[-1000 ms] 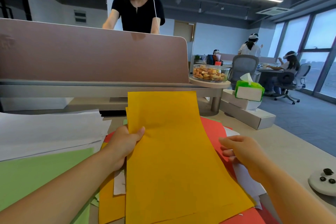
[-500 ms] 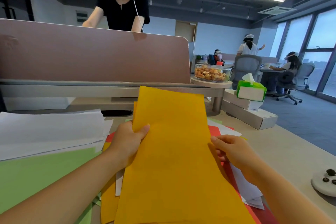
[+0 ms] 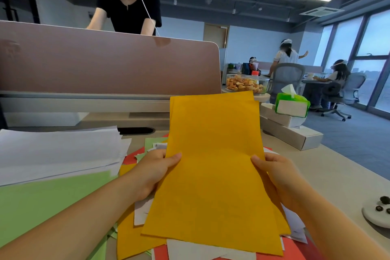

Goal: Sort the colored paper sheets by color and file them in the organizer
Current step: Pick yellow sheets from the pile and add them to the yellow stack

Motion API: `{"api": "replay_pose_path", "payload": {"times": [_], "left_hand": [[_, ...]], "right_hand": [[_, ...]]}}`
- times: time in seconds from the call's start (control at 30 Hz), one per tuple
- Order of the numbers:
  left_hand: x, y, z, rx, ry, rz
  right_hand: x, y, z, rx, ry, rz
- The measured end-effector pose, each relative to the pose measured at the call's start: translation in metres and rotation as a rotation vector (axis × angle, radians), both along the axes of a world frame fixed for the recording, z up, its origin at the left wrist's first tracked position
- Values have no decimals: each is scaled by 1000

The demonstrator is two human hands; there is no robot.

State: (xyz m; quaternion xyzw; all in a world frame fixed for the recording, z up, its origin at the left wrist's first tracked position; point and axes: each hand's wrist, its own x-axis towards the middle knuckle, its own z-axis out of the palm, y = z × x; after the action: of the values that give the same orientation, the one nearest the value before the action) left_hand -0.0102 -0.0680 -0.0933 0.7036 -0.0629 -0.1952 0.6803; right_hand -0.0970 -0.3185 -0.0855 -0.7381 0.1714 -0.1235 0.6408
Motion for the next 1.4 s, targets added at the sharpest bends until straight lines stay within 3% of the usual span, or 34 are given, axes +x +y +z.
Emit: {"api": "replay_pose_path", "payload": {"times": [0.17, 0.3, 0.43, 0.7, 0.87, 1.17, 1.4], "left_hand": [[2, -1, -3, 57, -163, 100], [1, 2, -2, 50, -190, 160], [1, 0, 8, 73, -204, 150], [-7, 32, 75, 68, -241, 84], [-36, 95, 103, 176, -323, 136], [-126, 273, 113, 292, -369, 486], [-211, 413, 90, 445, -206, 824]], "right_hand": [[1, 11, -3, -171, 6, -20], [0, 14, -2, -177, -7, 37], [-1, 20, -2, -379, -91, -52], [-7, 47, 46, -301, -213, -114], [-16, 91, 78, -261, -198, -65], [-11, 251, 90, -170, -145, 294], [-24, 395, 59, -31, 128, 706]]}}
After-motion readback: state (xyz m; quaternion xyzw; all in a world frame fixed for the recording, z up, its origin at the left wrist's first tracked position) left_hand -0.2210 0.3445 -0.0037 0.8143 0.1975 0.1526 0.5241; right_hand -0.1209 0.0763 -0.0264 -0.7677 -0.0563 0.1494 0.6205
